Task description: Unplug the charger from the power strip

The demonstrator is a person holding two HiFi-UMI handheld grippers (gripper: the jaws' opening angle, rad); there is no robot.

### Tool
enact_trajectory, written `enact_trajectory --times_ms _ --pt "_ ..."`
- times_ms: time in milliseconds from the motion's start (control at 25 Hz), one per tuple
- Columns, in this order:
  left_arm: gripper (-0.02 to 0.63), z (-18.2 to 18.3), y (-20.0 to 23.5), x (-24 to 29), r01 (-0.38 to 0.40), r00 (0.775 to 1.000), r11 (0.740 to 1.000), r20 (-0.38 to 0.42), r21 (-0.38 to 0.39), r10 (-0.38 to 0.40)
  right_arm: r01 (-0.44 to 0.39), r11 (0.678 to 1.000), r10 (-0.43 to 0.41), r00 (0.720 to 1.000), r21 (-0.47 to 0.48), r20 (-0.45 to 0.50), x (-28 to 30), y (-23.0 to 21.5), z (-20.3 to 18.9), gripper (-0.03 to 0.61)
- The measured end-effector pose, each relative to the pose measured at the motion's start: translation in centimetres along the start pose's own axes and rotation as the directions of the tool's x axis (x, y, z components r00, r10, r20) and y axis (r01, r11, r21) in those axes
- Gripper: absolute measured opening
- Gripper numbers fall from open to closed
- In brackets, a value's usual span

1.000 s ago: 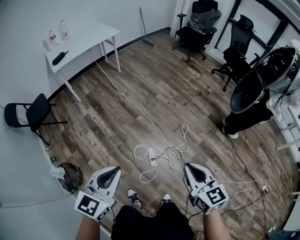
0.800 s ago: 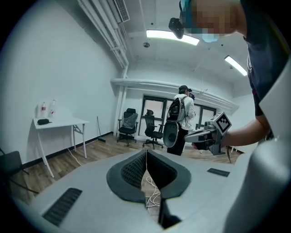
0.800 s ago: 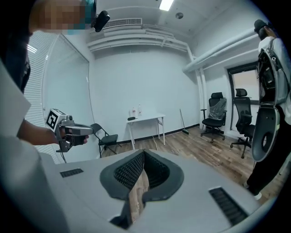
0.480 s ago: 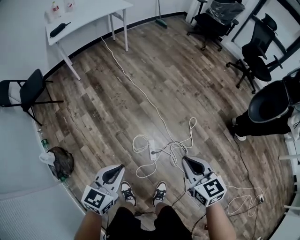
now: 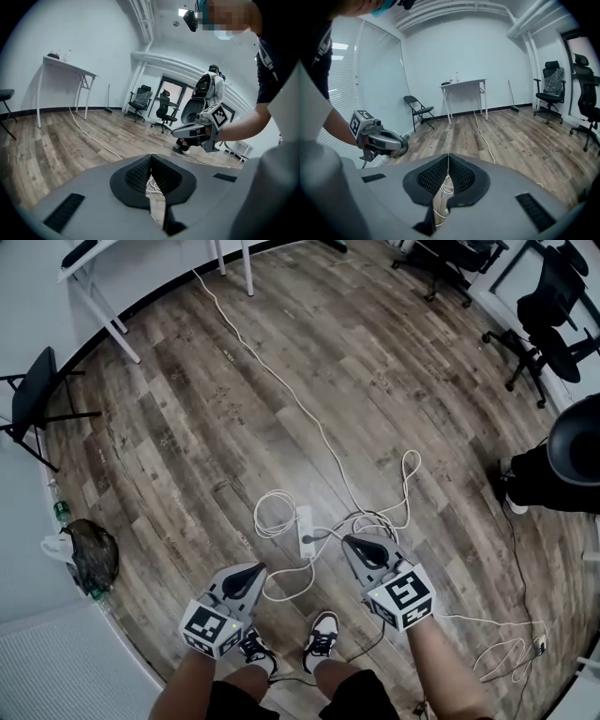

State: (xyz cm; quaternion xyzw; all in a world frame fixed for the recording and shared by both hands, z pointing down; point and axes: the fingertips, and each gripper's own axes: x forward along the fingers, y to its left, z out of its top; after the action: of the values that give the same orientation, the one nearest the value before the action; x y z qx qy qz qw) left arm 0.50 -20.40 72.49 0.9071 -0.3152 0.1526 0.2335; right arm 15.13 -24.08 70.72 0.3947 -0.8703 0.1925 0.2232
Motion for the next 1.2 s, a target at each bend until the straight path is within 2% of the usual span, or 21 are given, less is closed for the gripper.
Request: enact_trajectory --times_ms 160,280,520,720,1000,1080,1200 --pt "0.02 -8.7 2.6 6.5 0.033 0.999 0.999 -0.026 -0.003 -0.033 -0.025 1.0 0.025 0.999 -0.004 -0.026 6.9 -2.0 -8.3 0.023" --pt "0.02 -13.7 4.6 10.2 0.041 0.999 0.999 -0.014 -0.018 -0.041 -0.042 0.999 0.042 0.998 -0.004 -0.039 11.6 -3.0 -13.4 0.023" --pt "0.02 -20.3 7.9 16.5 0.03 0.998 0.999 0.052 -0.033 -0.028 -0.098 0.994 0.095 0.994 -0.048 -0.06 17.9 -4.9 -21.7 0.023" --pt "0.02 -26.7 8.9 21.4 0.058 0.997 0.997 0.046 -0.049 -0.056 -0.131 0.986 0.122 0.989 -0.107 -0.087 22.5 -7.0 -26.8 0.023" --pt "0.02 -33.6 8.1 25.5 0.126 0.992 0.991 0.027 -0.053 -0.125 -0.265 0.935 0.22 0.955 -0.235 -0.201 28.3 -6.9 -32.1 0.036" --pt "0.02 -34.5 8.1 26.0 0.135 0.991 0.99 0.026 -0.039 -0.134 -0.318 0.911 0.254 0.934 -0.263 -0.251 29.3 -6.5 -33.2 0.142" --pt "0.02 -35.5 8.5 26.6 0.139 0.99 0.99 0.024 -0.033 -0.139 -0.377 0.867 0.278 0.909 -0.326 -0.311 30.5 -6.3 -34.2 0.174"
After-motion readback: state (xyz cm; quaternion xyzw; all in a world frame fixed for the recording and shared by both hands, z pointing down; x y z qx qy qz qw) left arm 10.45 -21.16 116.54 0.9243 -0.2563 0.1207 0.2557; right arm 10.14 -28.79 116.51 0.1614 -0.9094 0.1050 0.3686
